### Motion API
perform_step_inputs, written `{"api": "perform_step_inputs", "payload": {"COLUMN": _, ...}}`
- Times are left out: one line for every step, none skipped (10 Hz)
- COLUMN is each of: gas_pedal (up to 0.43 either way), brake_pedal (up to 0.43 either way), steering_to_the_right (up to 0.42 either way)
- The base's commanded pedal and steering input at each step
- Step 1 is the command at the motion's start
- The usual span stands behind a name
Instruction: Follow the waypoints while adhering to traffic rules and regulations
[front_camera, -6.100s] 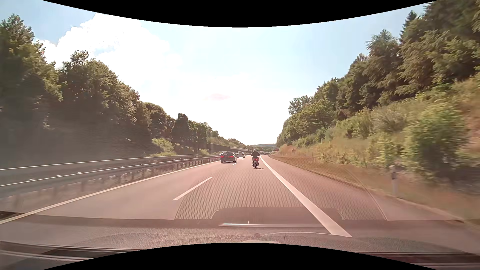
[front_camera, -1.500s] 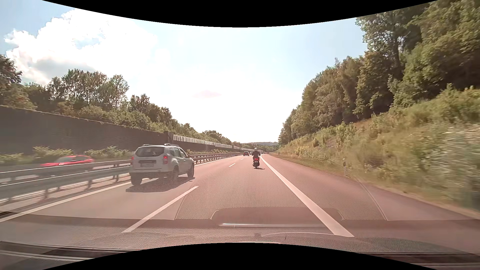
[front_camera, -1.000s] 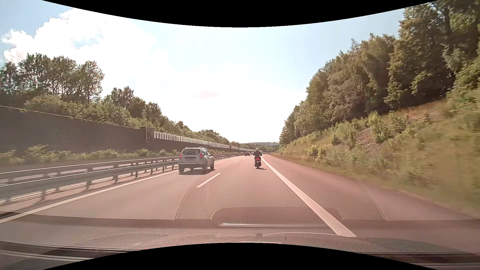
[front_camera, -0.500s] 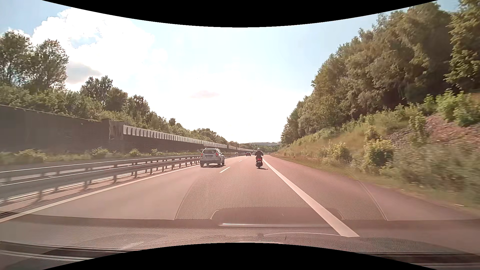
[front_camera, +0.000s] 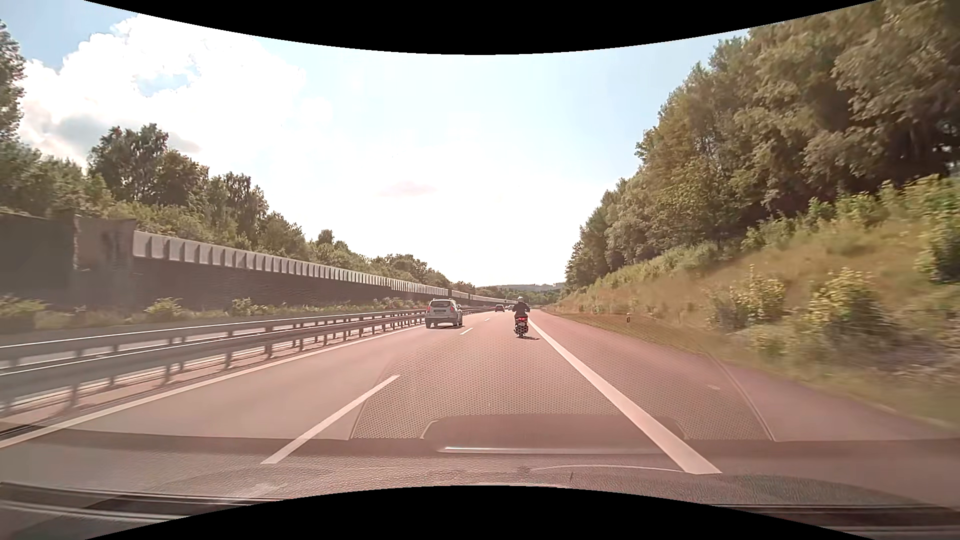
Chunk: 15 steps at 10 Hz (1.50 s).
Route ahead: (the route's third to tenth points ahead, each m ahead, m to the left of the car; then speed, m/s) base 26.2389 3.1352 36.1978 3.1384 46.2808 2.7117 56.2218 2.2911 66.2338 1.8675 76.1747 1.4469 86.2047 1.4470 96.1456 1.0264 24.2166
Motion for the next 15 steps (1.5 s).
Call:
{"api": "perform_step_inputs", "payload": {"gas_pedal": 0.209, "brake_pedal": 0.012, "steering_to_the_right": 0.001}}
{"api": "perform_step_inputs", "payload": {"gas_pedal": 0.220, "brake_pedal": 0.012, "steering_to_the_right": 0.001}}
{"api": "perform_step_inputs", "payload": {"gas_pedal": 0.220, "brake_pedal": 0.012, "steering_to_the_right": 0.001}}
{"api": "perform_step_inputs", "payload": {"gas_pedal": 0.220, "brake_pedal": 0.012, "steering_to_the_right": 0.001}}
{"api": "perform_step_inputs", "payload": {"gas_pedal": 0.220, "brake_pedal": 0.012, "steering_to_the_right": 0.001}}
{"api": "perform_step_inputs", "payload": {"gas_pedal": 0.220, "brake_pedal": 0.012, "steering_to_the_right": 0.001}}
{"api": "perform_step_inputs", "payload": {"gas_pedal": 0.220, "brake_pedal": 0.012, "steering_to_the_right": 0.003}}
{"api": "perform_step_inputs", "payload": {"gas_pedal": 0.220, "brake_pedal": 0.012, "steering_to_the_right": 0.004}}
{"api": "perform_step_inputs", "payload": {"gas_pedal": 0.220, "brake_pedal": 0.012, "steering_to_the_right": 0.005}}
{"api": "perform_step_inputs", "payload": {"gas_pedal": 0.228, "brake_pedal": 0.012, "steering_to_the_right": 0.006}}
{"api": "perform_step_inputs", "payload": {"gas_pedal": 0.228, "brake_pedal": 0.012, "steering_to_the_right": 0.005}}
{"api": "perform_step_inputs", "payload": {"gas_pedal": 0.240, "brake_pedal": 0.012, "steering_to_the_right": 0.005}}
{"api": "perform_step_inputs", "payload": {"gas_pedal": 0.248, "brake_pedal": 0.012, "steering_to_the_right": 0.005}}
{"api": "perform_step_inputs", "payload": {"gas_pedal": 0.248, "brake_pedal": 0.012, "steering_to_the_right": 0.005}}
{"api": "perform_step_inputs", "payload": {"gas_pedal": 0.248, "brake_pedal": 0.012, "steering_to_the_right": 0.005}}
